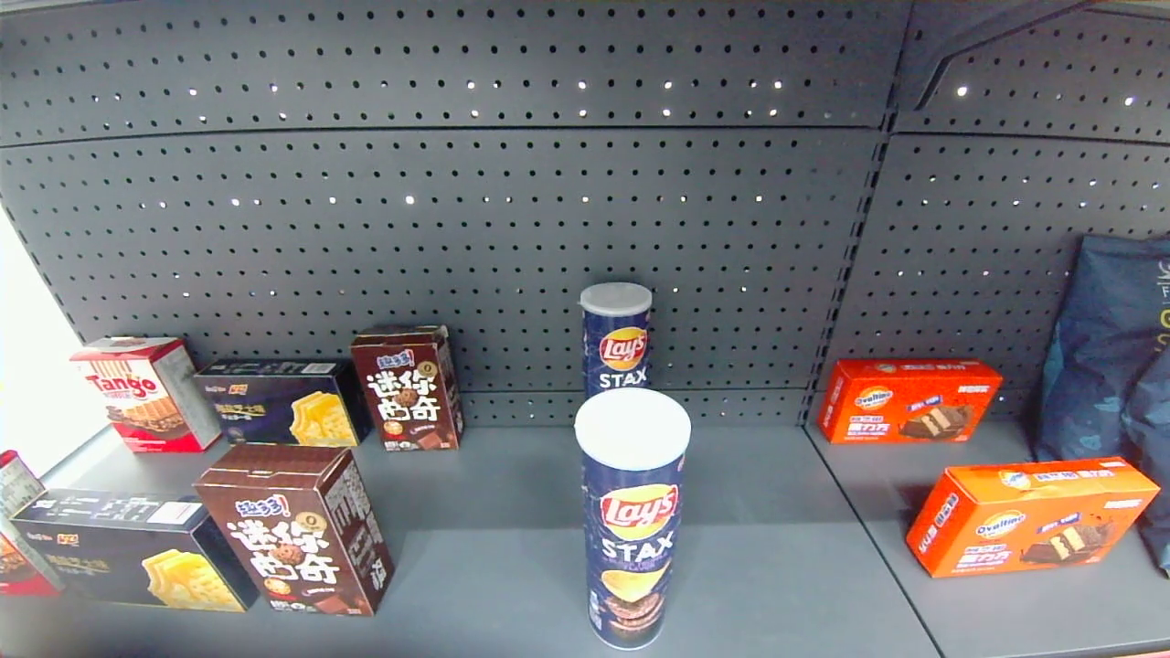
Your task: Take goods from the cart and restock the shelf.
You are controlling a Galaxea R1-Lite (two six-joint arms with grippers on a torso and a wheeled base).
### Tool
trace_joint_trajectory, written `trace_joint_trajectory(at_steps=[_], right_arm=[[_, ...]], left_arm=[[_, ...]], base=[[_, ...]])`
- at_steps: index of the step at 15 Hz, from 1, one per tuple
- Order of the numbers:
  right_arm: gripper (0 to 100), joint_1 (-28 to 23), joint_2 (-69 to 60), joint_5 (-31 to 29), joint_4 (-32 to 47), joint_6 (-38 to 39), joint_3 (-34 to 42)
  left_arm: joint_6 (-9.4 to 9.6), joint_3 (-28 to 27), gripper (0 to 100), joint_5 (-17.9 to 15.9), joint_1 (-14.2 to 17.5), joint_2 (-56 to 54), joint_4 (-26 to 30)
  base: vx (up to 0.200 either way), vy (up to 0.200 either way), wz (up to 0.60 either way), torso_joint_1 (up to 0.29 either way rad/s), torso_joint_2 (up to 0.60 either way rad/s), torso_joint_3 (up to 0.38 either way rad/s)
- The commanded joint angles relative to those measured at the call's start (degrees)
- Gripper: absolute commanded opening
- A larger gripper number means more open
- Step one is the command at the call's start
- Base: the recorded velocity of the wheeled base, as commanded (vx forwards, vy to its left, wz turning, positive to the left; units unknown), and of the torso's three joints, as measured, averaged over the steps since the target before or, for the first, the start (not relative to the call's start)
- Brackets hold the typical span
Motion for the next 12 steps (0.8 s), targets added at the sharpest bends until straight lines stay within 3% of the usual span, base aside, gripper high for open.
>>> trace_joint_trajectory(at_steps=[1, 2, 3, 5, 6, 8, 9, 11, 12], right_arm=[[100, 0.0, 0.3, 0.1, 0.0, 0.1, 0.0], [100, 0.0, 0.3, 0.0, 0.0, 0.1, 0.0], [100, 0.0, 0.3, 0.1, 0.0, 0.1, 0.0], [100, 0.0, 0.3, 0.0, 0.0, 0.1, 0.0], [100, 0.0, 0.3, 0.0, 0.0, 0.1, 0.0], [100, 0.0, 0.3, 0.1, 0.0, 0.1, 0.0], [100, 0.0, 0.3, 0.0, 0.0, 0.1, 0.0], [100, 0.0, 0.3, 0.0, 0.0, 0.1, 0.0], [100, 0.0, 0.3, 0.0, 0.0, 0.1, 0.0]], left_arm=[[-2.0, -0.1, 100, -10.0, -0.3, 0.3, 0.1], [-3.94, -0.1, 100, -9.7, -0.3, 0.3, 0.1], [-7.89, -0.1, 100, -5.3, -0.1, 0.3, -0.1], [-8.33, -0.1, 100, 9.0, -0.1, 0.3, -0.1], [-8.68, 0.1, 100, 13.0, -0.1, 0.3, -0.1], [-7.72, 1.6, 100, 13.3, -0.1, 0.2, -2.2], [-5.78, 2.1, 100, 11.0, -0.1, 0.1, -2.5], [-2.79, 2.1, 100, 1.1, -0.9, 0.3, -1.9], [-3.23, 2.1, 100, 1.4, -2.9, 0.3, -1.8]], base=[[0.0, 0.0, 0.0, 0.0, 0.0, 0.0], [0.0, 0.0, 0.0, 0.0, 0.0, 0.0], [0.0, 0.0, 0.0, 0.0, 0.0, 0.0], [0.0, 0.0, 0.0, 0.0, 0.0, 0.0], [0.0, 0.0, 0.0, 0.0, 0.0, 0.0], [0.0, 0.0, 0.0, 0.0, 0.0, 0.0], [0.0, 0.0, 0.0, 0.0, 0.0, 0.0], [0.0, 0.0, 0.0, 0.0, 0.0, 0.0], [0.0, 0.0, 0.0, 0.0, 0.0, 0.0]])
